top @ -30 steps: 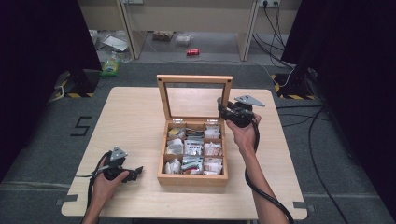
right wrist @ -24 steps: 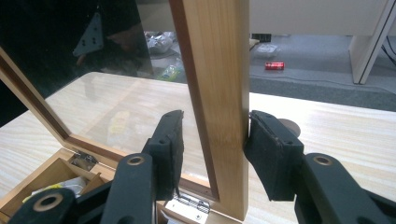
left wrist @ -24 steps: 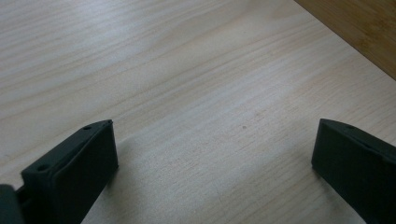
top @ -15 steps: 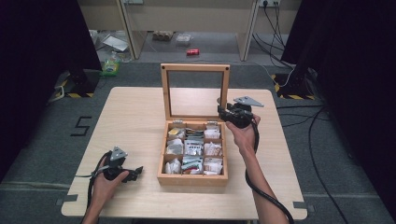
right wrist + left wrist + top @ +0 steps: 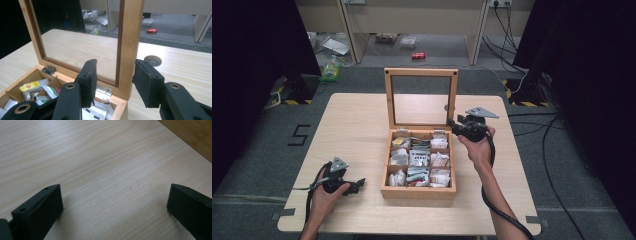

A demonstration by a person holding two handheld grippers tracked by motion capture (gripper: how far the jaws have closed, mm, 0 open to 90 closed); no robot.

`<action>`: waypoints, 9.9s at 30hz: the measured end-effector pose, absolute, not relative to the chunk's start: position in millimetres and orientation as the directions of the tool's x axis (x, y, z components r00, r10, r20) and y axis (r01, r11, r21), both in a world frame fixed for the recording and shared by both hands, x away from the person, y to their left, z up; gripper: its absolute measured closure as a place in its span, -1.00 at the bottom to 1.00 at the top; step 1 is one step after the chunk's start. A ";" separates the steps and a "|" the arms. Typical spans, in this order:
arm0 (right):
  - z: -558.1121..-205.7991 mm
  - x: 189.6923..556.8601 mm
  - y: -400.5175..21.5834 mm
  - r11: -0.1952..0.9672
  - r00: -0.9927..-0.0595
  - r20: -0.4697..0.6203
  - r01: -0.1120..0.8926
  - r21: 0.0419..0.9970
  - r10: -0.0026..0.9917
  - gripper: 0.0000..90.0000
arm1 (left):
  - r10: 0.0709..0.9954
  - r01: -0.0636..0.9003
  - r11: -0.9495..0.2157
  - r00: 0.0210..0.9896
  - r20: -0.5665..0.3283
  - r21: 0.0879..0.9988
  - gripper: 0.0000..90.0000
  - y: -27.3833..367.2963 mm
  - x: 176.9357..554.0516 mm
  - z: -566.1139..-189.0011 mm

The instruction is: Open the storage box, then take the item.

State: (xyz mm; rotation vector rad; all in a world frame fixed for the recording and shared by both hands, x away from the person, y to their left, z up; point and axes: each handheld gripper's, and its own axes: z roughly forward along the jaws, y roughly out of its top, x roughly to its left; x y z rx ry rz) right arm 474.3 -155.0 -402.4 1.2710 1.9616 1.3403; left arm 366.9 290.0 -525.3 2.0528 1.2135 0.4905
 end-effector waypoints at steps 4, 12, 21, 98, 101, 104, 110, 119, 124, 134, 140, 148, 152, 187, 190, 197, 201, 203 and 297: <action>-403.5 470.8 -157.3 0.109 -0.487 0.131 0.434 0.894 0.864 0.18 | 0.871 0.609 -0.323 0.491 -0.025 0.724 -1.00 290.0 366.9 -525.3; -400.5 458.5 -158.9 0.137 -0.523 0.122 0.429 0.893 0.844 0.15 | 0.871 0.608 -0.322 0.491 -0.025 0.726 -1.00 289.9 366.9 -525.5; -398.8 445.5 -157.4 0.143 -0.546 0.136 0.438 0.888 0.826 0.12 | 0.871 0.609 -0.323 0.491 -0.025 0.725 -1.00 290.0 366.9 -525.3; -452.1 419.3 -140.5 0.380 -0.735 0.131 0.484 0.788 0.665 0.22 | 0.871 0.609 -0.321 0.490 -0.026 0.726 -1.00 289.9 366.9 -525.4; -453.3 419.5 -139.1 0.386 -0.738 0.133 0.487 0.784 0.662 0.23 | 0.871 0.608 -0.321 0.490 -0.026 0.726 -1.00 289.8 366.9 -525.5; -454.5 420.7 -137.6 0.389 -0.739 0.133 0.489 0.781 0.661 0.23 | 0.871 0.609 -0.321 0.490 -0.026 0.726 -1.00 289.9 366.9 -525.4; -457.4 424.7 -135.9 0.395 -0.743 0.135 0.489 0.778 0.655 0.25 | 0.871 0.608 -0.320 0.490 -0.026 0.727 -1.00 289.8 366.9 -525.5; -457.4 426.6 -134.6 0.393 -0.738 0.128 0.487 0.780 0.662 0.20 | 0.871 0.609 -0.321 0.490 -0.026 0.726 -1.00 289.8 366.9 -525.4; -458.9 428.4 -134.8 0.400 -0.741 0.124 0.487 0.777 0.660 0.15 | 0.871 0.609 -0.321 0.490 -0.026 0.726 -1.00 289.9 366.9 -525.4; -458.6 427.0 -131.6 0.443 -0.769 0.093 0.457 0.772 0.632 0.41 | 0.871 0.609 -0.321 0.490 -0.026 0.725 -1.00 289.9 366.9 -525.4; -453.7 423.9 -131.7 0.437 -0.794 0.114 0.441 0.784 0.597 0.57 | 0.871 0.609 -0.321 0.490 -0.026 0.726 -1.00 289.9 366.9 -525.4; -454.0 421.7 -128.0 0.480 -0.823 0.113 0.430 0.765 0.557 0.55 | 0.871 0.609 -0.321 0.490 -0.025 0.726 -1.00 289.9 366.9 -525.4; -454.6 421.8 -127.1 0.503 -0.826 0.096 0.426 0.752 0.556 0.58 | 0.871 0.609 -0.321 0.490 -0.025 0.726 -1.00 289.9 366.8 -525.4; -419.7 421.0 -158.4 0.367 -0.773 0.069 0.375 0.851 0.630 0.91 | 0.870 0.608 -0.323 0.492 -0.024 0.725 -1.00 290.1 366.9 -525.4; -415.6 420.3 -163.0 0.347 -0.766 0.074 0.373 0.860 0.639 0.91 | 0.870 0.609 -0.324 0.492 -0.024 0.724 -1.00 290.1 366.9 -525.3; -403.8 418.0 -175.2 0.296 -0.751 0.089 0.363 0.883 0.655 0.91 | 0.870 0.609 -0.324 0.492 -0.024 0.724 -1.00 290.1 366.9 -525.3; -399.6 416.7 -183.0 0.276 -0.741 0.092 0.358 0.892 0.666 0.91 | 0.870 0.609 -0.324 0.492 -0.024 0.724 -1.00 290.0 366.8 -525.3; -398.0 416.2 -187.2 0.265 -0.735 0.096 0.359 0.895 0.671 0.91 | 0.870 0.609 -0.324 0.492 -0.024 0.724 -1.00 290.0 366.8 -525.3; -494.0 426.5 -261.5 0.235 -0.532 0.191 0.630 0.740 0.825 0.90 | 0.871 0.609 -0.322 0.491 -0.025 0.725 -1.00 289.9 366.9 -525.4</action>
